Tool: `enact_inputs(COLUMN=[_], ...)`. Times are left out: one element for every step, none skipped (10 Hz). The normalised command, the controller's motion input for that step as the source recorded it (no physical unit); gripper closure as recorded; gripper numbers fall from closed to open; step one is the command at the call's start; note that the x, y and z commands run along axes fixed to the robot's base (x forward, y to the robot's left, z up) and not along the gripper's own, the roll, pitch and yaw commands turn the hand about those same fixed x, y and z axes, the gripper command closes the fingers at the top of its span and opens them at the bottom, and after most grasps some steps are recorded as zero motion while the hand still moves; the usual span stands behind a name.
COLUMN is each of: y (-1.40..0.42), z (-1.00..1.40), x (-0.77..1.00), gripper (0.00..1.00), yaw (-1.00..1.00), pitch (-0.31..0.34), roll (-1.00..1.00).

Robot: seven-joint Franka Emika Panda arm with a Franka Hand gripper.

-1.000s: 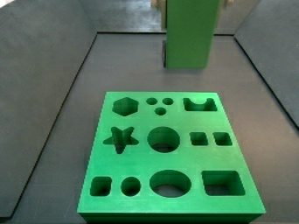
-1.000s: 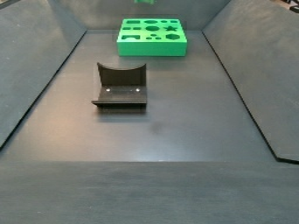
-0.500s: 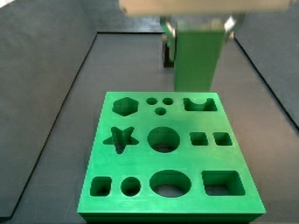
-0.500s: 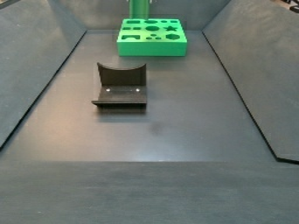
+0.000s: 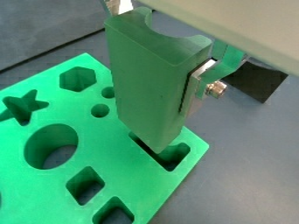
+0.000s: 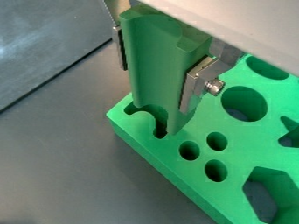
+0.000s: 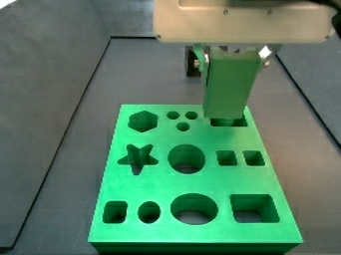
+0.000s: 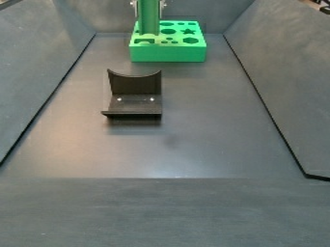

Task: Insert the arch object.

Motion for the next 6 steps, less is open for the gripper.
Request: enact_inputs(y=[-0.05, -0.05, -0.05, -0.05, -0.04, -0.03], z=[-0.42, -0.39, -0.42, -0.47, -0.49, -0.64], x=[0.57, 0.31, 0.25, 0.3, 0.24, 0.1], gripper=[1.0, 1.0, 1.0, 1.0, 1.0, 1.0], yaw=[0.0, 0.07, 0.19, 0.25, 0.28, 0.33], pitch=[0.134, 0.086, 0.061, 0.083, 0.069, 0.001], roll=[0.14, 0.13, 0.15, 0.2, 0.24, 0.24])
